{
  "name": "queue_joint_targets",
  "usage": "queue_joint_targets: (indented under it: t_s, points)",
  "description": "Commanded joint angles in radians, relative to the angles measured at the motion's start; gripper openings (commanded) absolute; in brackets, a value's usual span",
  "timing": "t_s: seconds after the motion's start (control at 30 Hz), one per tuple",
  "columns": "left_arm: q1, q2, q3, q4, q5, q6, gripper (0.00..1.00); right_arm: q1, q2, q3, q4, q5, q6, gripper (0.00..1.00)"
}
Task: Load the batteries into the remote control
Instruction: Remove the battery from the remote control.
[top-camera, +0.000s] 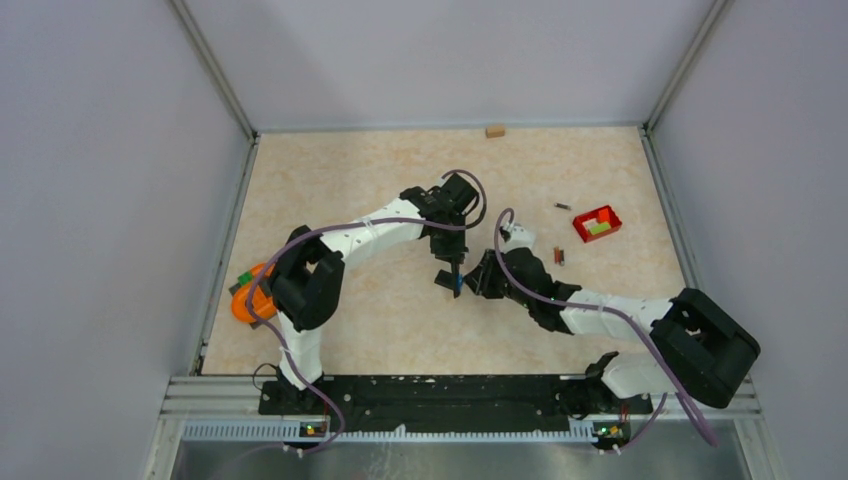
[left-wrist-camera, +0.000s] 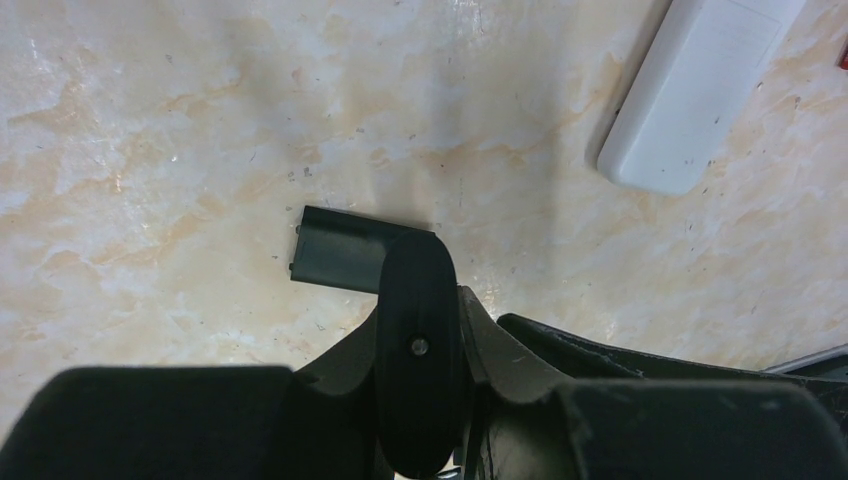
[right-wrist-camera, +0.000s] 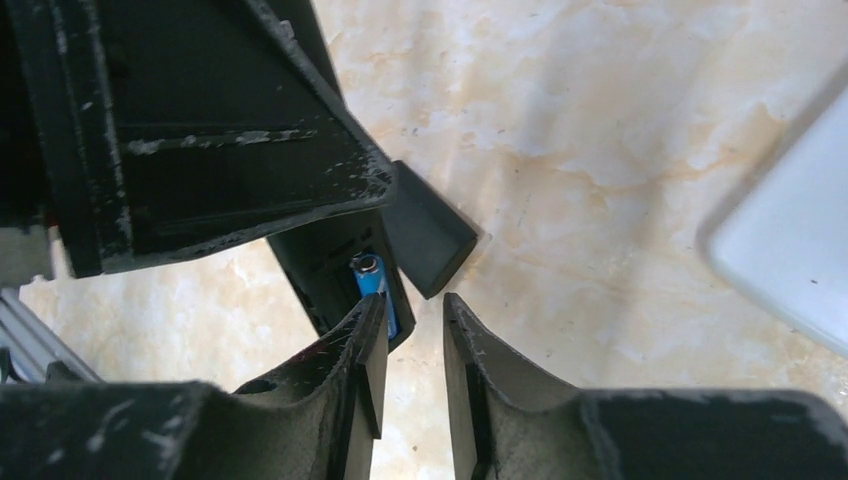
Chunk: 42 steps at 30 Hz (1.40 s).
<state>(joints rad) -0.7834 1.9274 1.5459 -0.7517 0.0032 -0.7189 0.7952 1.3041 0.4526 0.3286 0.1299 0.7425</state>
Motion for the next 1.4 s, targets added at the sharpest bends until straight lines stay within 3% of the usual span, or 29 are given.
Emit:
queue_joint_targets:
  t_s: [0.0, 0.37, 0.63, 0.83, 0.93, 1.1, 1.37]
  points:
    - [0.006, -0.056, -0.001, 0.028, 0.011, 0.006, 0.00, -0.008, 0.010, 0.017, 0.101, -0.079, -0.041, 0.30]
    - [0.007, -0.087, -0.016, 0.047, 0.042, 0.010, 0.00, -0.008, 0.104, 0.069, 0.069, -0.084, -0.055, 0.31]
    - [0.018, -0.076, -0.032, 0.043, 0.006, 0.000, 0.00, -0.007, 0.060, 0.066, -0.029, 0.009, -0.032, 0.16]
    - [0.022, -0.054, -0.038, 0.042, 0.006, -0.011, 0.00, -0.006, 0.015, 0.050, -0.104, 0.074, 0.010, 0.13]
    - [0.024, -0.051, -0.038, 0.047, 0.006, -0.014, 0.00, -0.007, 0.014, 0.038, -0.083, 0.053, 0.009, 0.15]
    - [0.024, -0.053, -0.037, 0.054, 0.025, -0.001, 0.00, -0.007, 0.018, 0.011, 0.068, -0.099, -0.041, 0.29]
    - [0.024, -0.061, -0.045, 0.065, 0.083, 0.020, 0.00, -0.007, 0.072, 0.022, 0.139, -0.172, -0.067, 0.31]
